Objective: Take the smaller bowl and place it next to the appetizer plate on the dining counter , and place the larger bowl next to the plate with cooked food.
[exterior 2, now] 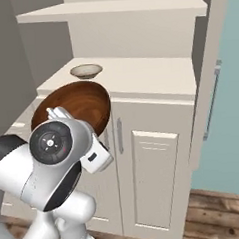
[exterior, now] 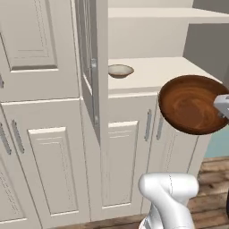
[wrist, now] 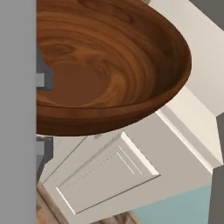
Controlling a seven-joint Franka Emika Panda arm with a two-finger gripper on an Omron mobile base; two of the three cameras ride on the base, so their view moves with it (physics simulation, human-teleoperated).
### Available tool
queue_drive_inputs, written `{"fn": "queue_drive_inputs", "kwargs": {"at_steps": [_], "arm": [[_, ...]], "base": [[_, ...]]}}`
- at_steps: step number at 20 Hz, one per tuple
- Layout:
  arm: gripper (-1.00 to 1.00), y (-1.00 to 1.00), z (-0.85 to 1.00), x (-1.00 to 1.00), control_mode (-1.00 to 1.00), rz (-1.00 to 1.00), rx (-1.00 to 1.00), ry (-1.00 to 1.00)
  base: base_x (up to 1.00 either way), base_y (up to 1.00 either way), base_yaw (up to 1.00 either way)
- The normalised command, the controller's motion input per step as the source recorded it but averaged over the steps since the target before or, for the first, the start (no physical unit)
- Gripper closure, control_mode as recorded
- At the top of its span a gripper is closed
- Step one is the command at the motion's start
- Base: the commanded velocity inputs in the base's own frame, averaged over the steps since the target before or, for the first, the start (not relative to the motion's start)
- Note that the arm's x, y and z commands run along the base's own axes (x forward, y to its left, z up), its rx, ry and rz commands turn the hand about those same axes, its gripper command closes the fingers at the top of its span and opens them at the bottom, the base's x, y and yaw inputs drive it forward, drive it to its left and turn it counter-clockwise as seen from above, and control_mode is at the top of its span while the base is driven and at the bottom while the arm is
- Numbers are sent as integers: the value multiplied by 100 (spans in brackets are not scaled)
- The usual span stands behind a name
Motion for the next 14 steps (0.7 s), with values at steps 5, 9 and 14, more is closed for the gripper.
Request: {"fn": "queue_drive_inputs", "kwargs": {"at_steps": [5, 9, 14], "arm": [[100, 0, 0, 0, 100, 0, 0, 0], [100, 0, 0, 0, 100, 0, 0, 0], [100, 0, 0, 0, 100, 0, 0, 0]], "base": [[-74, 29, 34], [-50, 36, 45], [-32, 46, 53]]}}
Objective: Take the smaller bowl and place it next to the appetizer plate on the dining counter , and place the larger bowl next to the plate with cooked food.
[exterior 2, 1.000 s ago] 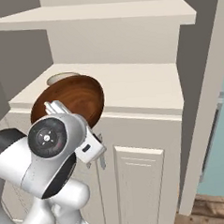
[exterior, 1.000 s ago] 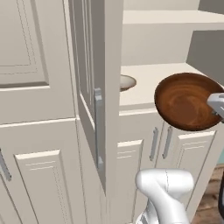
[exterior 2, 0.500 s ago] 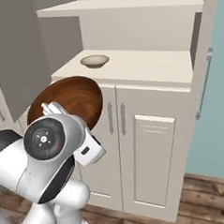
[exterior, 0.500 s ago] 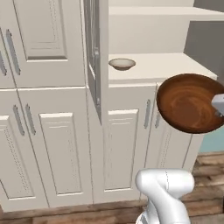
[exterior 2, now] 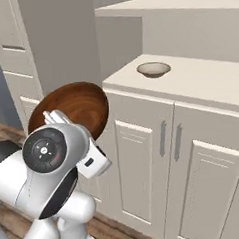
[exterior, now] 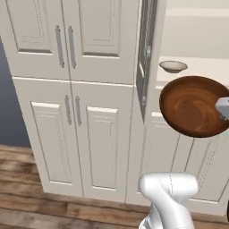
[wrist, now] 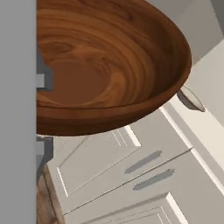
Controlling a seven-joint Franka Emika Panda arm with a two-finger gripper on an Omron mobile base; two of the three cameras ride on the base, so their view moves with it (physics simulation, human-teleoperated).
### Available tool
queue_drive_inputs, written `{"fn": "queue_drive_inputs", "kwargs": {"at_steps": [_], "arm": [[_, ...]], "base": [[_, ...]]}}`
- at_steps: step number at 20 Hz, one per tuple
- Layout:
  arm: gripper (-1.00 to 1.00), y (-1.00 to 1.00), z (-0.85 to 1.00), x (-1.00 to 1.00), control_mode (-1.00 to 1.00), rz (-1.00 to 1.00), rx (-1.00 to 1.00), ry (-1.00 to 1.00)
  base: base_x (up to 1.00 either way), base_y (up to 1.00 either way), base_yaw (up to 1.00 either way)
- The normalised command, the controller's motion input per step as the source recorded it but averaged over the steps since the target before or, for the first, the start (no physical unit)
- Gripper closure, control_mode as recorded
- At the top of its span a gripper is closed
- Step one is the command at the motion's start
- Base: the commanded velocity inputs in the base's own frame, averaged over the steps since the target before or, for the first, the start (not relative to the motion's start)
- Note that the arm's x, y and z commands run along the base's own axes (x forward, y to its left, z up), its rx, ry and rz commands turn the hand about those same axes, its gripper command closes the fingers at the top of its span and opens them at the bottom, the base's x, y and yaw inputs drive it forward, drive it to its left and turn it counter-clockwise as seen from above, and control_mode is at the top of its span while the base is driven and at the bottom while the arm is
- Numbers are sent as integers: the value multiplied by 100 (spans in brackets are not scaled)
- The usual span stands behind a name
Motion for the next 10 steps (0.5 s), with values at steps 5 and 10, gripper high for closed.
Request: {"fn": "queue_drive_inputs", "kwargs": {"at_steps": [5, 10], "arm": [[100, 0, 0, 0, 100, 0, 0, 0], [100, 0, 0, 0, 100, 0, 0, 0]], "base": [[-22, 40, 57], [-25, 41, 57]]}}
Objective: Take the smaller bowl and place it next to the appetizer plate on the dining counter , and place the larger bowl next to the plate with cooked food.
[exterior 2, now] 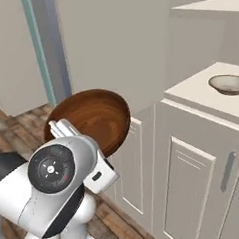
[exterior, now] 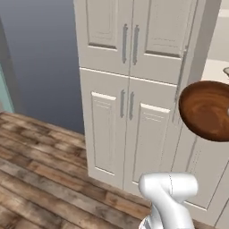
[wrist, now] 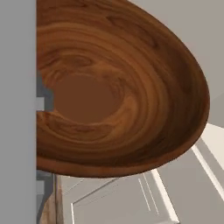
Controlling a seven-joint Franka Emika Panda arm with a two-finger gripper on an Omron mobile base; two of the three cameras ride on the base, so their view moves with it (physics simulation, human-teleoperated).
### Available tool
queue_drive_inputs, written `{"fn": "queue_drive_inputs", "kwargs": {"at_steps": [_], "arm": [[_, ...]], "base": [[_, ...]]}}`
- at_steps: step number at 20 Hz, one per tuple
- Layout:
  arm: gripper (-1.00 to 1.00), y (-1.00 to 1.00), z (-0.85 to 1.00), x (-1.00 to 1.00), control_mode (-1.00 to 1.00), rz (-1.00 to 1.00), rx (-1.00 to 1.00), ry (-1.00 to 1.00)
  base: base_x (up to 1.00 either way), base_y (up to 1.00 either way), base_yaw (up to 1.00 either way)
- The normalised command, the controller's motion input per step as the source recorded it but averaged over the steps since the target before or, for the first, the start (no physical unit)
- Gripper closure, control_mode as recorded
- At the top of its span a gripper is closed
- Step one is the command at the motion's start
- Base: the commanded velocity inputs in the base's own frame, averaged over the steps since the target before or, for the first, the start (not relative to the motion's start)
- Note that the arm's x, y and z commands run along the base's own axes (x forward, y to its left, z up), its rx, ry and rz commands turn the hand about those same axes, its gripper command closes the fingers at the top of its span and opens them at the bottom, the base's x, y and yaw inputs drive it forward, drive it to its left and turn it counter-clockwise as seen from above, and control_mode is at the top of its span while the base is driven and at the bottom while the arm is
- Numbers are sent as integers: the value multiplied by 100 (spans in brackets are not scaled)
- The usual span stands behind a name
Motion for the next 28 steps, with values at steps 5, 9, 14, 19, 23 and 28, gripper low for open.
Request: {"fn": "queue_drive_inputs", "kwargs": {"at_steps": [5, 9, 14, 19, 23, 28], "arm": [[100, 0, 0, 0, 100, 0, 0, 0], [100, 0, 0, 0, 100, 0, 0, 0], [100, 0, 0, 0, 100, 0, 0, 0], [100, 0, 0, 0, 100, 0, 0, 0], [100, 0, 0, 0, 100, 0, 0, 0], [100, 0, 0, 0, 100, 0, 0, 0]], "base": [[-71, 44, 54], [-100, 37, 44], [-100, 44, 44], [-100, 40, 40], [-100, 30, 36], [-100, 46, 25]]}}
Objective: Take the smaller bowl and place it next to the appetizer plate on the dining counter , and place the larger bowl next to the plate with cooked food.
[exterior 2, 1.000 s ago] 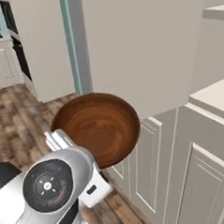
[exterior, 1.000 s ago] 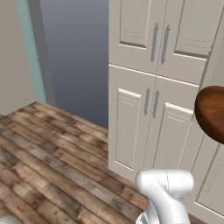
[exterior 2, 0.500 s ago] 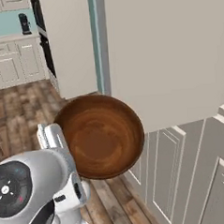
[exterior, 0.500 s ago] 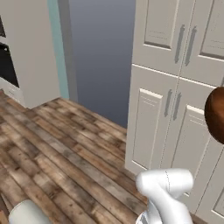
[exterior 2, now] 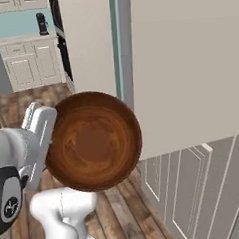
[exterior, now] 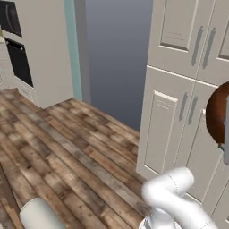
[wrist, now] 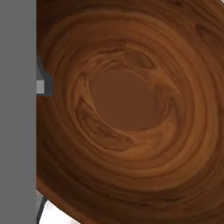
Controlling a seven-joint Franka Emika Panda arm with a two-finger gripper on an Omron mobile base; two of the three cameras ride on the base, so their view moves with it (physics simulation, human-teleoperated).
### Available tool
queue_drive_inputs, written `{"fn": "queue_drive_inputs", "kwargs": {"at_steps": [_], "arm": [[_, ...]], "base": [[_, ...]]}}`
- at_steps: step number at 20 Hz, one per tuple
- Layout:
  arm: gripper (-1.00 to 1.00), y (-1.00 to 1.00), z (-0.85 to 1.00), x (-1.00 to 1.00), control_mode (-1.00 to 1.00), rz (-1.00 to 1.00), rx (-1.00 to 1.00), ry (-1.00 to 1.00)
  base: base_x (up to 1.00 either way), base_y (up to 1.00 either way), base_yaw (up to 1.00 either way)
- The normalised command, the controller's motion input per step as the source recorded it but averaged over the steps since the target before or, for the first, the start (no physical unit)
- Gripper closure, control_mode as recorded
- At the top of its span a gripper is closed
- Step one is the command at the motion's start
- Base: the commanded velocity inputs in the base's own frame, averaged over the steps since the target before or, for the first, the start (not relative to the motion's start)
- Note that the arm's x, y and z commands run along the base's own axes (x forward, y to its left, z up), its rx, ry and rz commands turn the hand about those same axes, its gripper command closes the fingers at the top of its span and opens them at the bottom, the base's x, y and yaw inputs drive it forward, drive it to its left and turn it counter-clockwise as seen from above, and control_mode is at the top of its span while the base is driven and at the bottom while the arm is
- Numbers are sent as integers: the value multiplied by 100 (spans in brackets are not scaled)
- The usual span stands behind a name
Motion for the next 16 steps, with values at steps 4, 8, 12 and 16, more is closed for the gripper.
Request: {"fn": "queue_drive_inputs", "kwargs": {"at_steps": [4, 8, 12, 16], "arm": [[100, 0, 0, 0, 100, 0, 0, 0], [100, 0, 0, 0, 100, 0, 0, 0], [100, 0, 0, 0, 100, 0, 0, 0], [100, 0, 0, 0, 100, 0, 0, 0]], "base": [[-64, 54, 0], [-36, 65, 0], [2, 75, 0], [17, 100, 0]]}}
